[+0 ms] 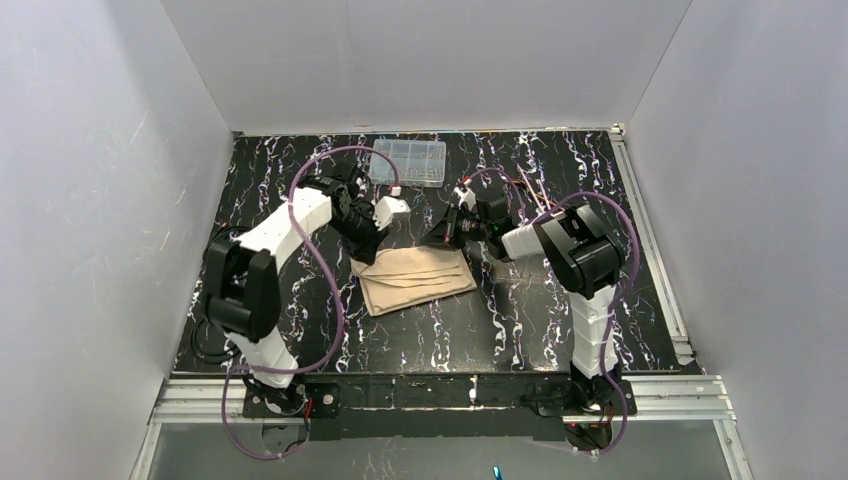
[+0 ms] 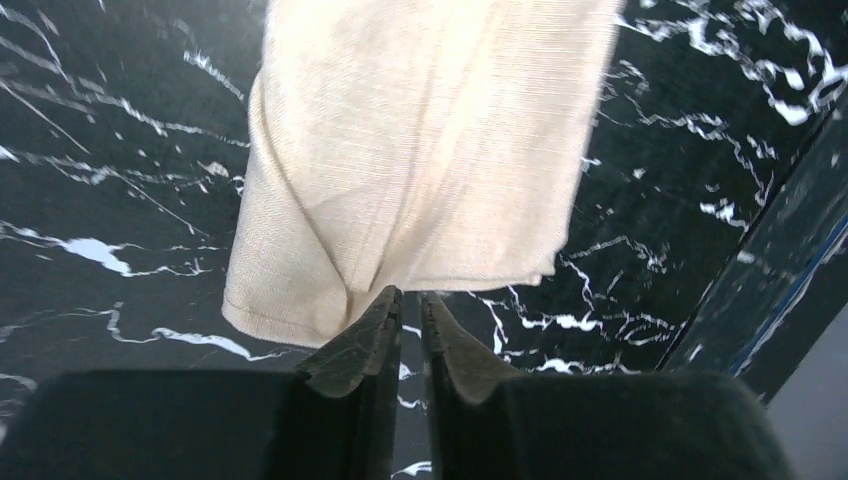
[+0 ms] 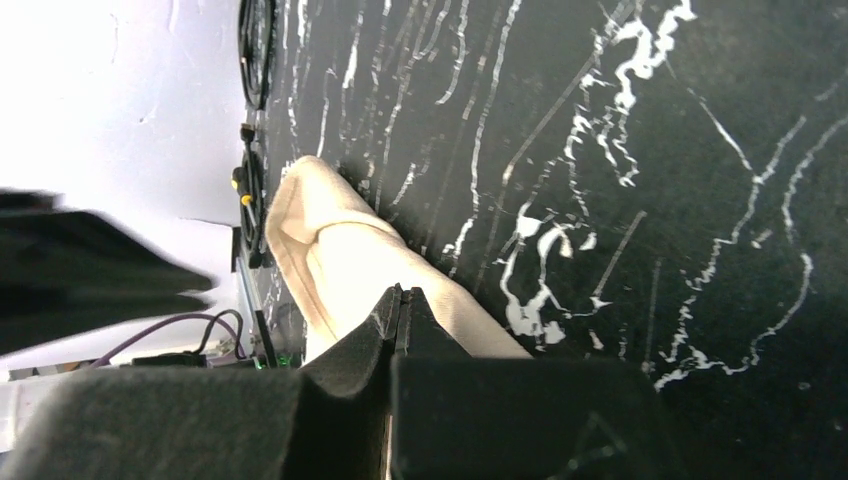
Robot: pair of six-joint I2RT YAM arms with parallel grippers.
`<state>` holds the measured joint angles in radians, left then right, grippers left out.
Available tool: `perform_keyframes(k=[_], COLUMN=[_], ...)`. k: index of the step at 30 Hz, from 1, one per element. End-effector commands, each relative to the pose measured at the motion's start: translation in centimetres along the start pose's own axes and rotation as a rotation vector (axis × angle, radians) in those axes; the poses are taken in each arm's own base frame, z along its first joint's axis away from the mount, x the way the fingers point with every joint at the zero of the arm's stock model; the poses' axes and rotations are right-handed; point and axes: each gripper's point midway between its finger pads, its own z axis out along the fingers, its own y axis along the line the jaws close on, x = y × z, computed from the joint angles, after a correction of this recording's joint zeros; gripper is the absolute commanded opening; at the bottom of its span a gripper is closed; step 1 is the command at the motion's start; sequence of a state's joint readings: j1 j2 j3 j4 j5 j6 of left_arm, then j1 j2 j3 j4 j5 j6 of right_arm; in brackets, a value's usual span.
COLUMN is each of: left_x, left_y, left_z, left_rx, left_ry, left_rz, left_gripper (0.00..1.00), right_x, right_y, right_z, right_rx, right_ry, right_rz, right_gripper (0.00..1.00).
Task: Fold the napkin into a case and place the utensils inside
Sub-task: Smooth out the 2/3-rectangle-folded napkin at the center of the board.
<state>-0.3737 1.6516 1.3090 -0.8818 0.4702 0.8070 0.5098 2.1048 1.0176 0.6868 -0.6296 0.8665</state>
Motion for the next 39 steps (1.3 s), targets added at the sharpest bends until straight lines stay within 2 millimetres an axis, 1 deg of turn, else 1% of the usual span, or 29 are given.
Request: perform_keyframes(k=[1,3,4,7,9,13,16,18,19,22,23,26,31,32,33,34,35,39], left_x=[0.3,0.7,0.8,1.0,1.4,2.2,2.9,3.7,4.1,5.0,5.2,5.3,5.4,5.4,5.4,5.3,5.3,5.5], left_y=[1.8,2.9,3.1,2.9,2.7,2.3,1.9,1.7,1.6,1.2,1.1,0.7,0.8,0.9,1.0,1.0,0.9,0.7], left_z=[1.1,1.7,2.1,2.7,3.2,3.9,4.4,4.8,5.0,5.6,5.7,5.9,6.1,6.1,6.1,6.2,6.2,6.1], left_rx=[0.017,0.013,0.024,0.061,0.074,0.106,0.100,0.085,0.079,0.071,0.075,0.077,0.064,0.057,0.050,0.048,0.048,0.041], left_ry=[-0.029,-0.040,-0.046,-0.079,-0.081,-0.079,-0.086,-0.083,-0.080,-0.070,-0.070,-0.079,-0.097,-0.102,-0.109,-0.115,-0.121,-0.129], left_rz=[-0.369,-0.458,-0.497,-0.568,-0.587,-0.609,-0.580,-0.558,-0.546,-0.535,-0.539,-0.547,-0.531,-0.524,-0.519,-0.513,-0.510,-0.498], left_gripper=[0.08,0.04,0.02,0.00,0.00,0.00,0.00,0.00,0.00,0.00,0.00,0.00,0.00,0.00,0.00,0.00,0.00,0.00], right_x=[-2.6,-2.8,-2.9,-2.9,-2.4,-0.9,1.2,2.0,2.3,2.4,2.3,2.8,4.6,4.7,4.7,4.5,4.1,1.4], right_y=[4.1,5.0,5.5,6.4,6.9,7.8,8.7,8.9,8.7,7.7,7.8,6.2,2.6,2.1,2.1,2.6,3.5,8.2], right_z=[-1.0,-1.2,-1.3,-1.4,-1.0,0.4,2.3,3.4,3.9,4.8,4.9,5.6,6.1,6.1,6.0,5.8,5.7,5.2], right_rx=[-0.079,-0.093,-0.099,-0.113,-0.128,-0.171,-0.194,-0.199,-0.196,-0.197,-0.208,-0.177,-0.090,-0.075,-0.074,-0.087,-0.110,-0.183], right_ry=[-0.085,-0.090,-0.094,-0.096,-0.082,-0.042,0.006,0.020,0.022,0.006,0.002,0.011,0.045,0.047,0.047,0.044,0.036,0.006], right_rz=[-0.072,-0.078,-0.082,-0.081,-0.069,-0.045,-0.040,-0.032,-0.023,0.018,0.026,0.049,0.073,0.073,0.072,0.074,0.072,0.024], right_gripper=[0.03,0.03,0.03,0.03,0.03,0.02,0.01,0.01,0.01,0.01,0.01,0.01,0.01,0.01,0.01,0.01,0.01,0.01])
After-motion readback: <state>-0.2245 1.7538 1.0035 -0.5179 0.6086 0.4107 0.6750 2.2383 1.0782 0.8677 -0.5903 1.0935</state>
